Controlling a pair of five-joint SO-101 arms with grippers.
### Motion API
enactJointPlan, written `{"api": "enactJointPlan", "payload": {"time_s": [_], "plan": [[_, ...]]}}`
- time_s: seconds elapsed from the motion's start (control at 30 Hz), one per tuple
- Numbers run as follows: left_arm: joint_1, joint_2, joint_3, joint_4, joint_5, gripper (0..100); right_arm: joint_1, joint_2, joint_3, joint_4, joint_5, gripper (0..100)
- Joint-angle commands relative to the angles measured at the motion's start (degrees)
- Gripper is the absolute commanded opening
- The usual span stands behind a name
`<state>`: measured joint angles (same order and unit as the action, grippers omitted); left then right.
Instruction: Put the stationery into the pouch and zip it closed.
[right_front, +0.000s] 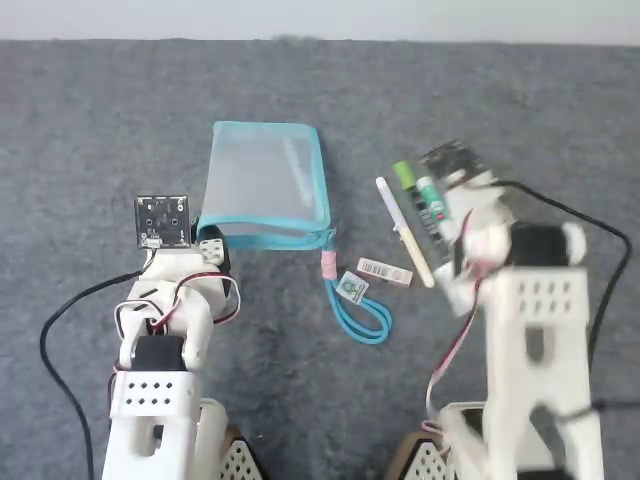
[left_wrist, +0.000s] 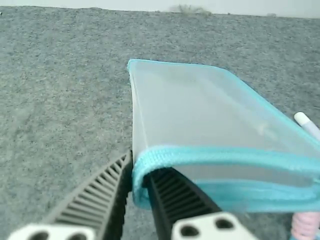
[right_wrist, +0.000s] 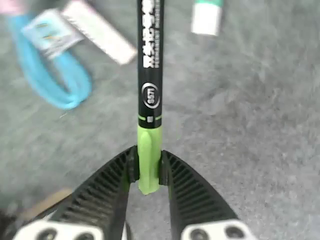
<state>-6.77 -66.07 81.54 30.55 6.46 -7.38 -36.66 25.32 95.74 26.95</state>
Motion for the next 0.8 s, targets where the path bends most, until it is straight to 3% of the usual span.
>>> {"api": "enactJointPlan", "payload": {"time_s": [0.0, 0.07, 0.2, 0.77], "plan": [[-0.26, -0.18, -2.59, -2.11, 0.97, 1, -13.23, -8.92, 0.0, 5.32, 0.7, 0.8], [-0.26, -0.18, -2.15, -2.11, 0.88, 1, -19.47, -9.63, 1.41, 5.93, -1.05, 0.8], [-0.26, -0.18, -1.98, -2.11, 0.88, 1, -25.45, -6.46, 3.87, 4.53, -4.13, 0.8], [-0.18, -0.18, -1.98, -2.11, 0.79, 1, -26.15, 17.27, -12.84, 0.84, -8.62, 0.8]]}}
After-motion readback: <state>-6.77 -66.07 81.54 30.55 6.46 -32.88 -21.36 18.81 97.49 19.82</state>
